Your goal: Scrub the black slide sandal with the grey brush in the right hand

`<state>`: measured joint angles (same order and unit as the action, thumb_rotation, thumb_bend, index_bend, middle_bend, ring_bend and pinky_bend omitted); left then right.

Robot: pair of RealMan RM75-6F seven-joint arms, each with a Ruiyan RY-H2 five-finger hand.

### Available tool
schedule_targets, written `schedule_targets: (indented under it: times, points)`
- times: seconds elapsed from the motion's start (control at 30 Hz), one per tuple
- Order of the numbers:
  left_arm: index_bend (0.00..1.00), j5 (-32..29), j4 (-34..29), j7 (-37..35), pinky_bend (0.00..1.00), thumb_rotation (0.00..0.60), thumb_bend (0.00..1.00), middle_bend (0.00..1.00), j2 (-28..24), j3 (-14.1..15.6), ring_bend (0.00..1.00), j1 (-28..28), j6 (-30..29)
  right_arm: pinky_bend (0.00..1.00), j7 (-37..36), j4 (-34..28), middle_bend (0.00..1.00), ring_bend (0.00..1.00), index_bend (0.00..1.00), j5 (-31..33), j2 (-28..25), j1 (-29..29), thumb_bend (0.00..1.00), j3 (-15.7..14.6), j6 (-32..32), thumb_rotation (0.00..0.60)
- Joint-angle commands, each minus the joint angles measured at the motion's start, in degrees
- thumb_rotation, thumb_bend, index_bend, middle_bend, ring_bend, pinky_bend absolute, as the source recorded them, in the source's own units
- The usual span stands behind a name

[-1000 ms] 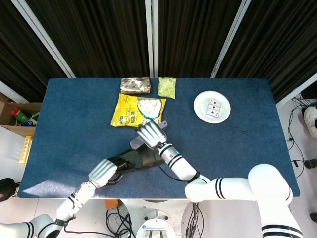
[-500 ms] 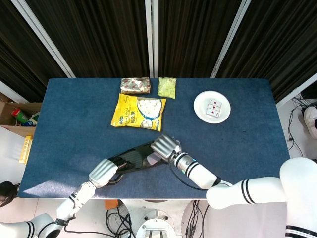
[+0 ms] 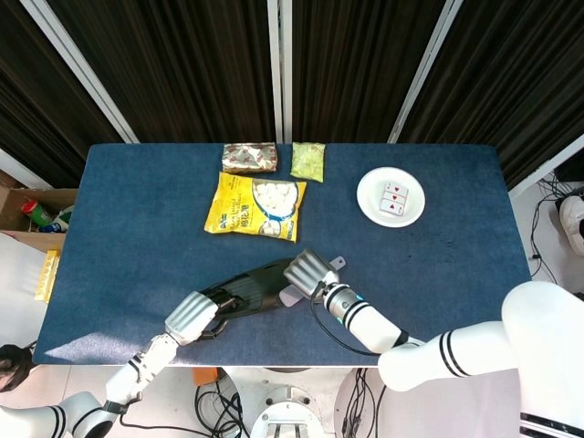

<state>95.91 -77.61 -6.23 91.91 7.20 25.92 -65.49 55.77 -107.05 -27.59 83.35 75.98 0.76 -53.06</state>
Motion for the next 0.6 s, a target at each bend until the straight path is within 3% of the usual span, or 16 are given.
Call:
schedule_targets:
  times: [0.03, 0.23, 0.6]
  points:
    - [0.26, -0.05, 0.16, -0.28, 0.41, 0.6, 0.53, 0.36, 0.03, 0.02, 0.29, 0.04, -0.01, 0.72, 3.13, 2.72, 0.78, 0.71, 0.99, 3.59, 3.34, 2.5, 0.55, -0.16, -2.0, 0.6]
    - [0.26, 0.11, 0.65, -0.83, 0.41, 0.6, 0.53, 0.36, 0.28, 0.09, 0.29, 0.21, -0.08, 0.72, 8.44, 7.53, 0.78, 0.71, 0.99, 8.48, 8.81, 6.79, 0.55, 1.22, -4.87, 0.6]
    - [0.26, 0.01, 0.82, -1.39, 0.41, 0.6, 0.54, 0.36, 0.28, 0.19, 0.29, 0.31, -0.18, 0.72, 8.55, 18.51, 0.78, 0.71, 1.0, 3.52, 17.22, 8.24, 0.54, 5.39, -9.22, 0.6]
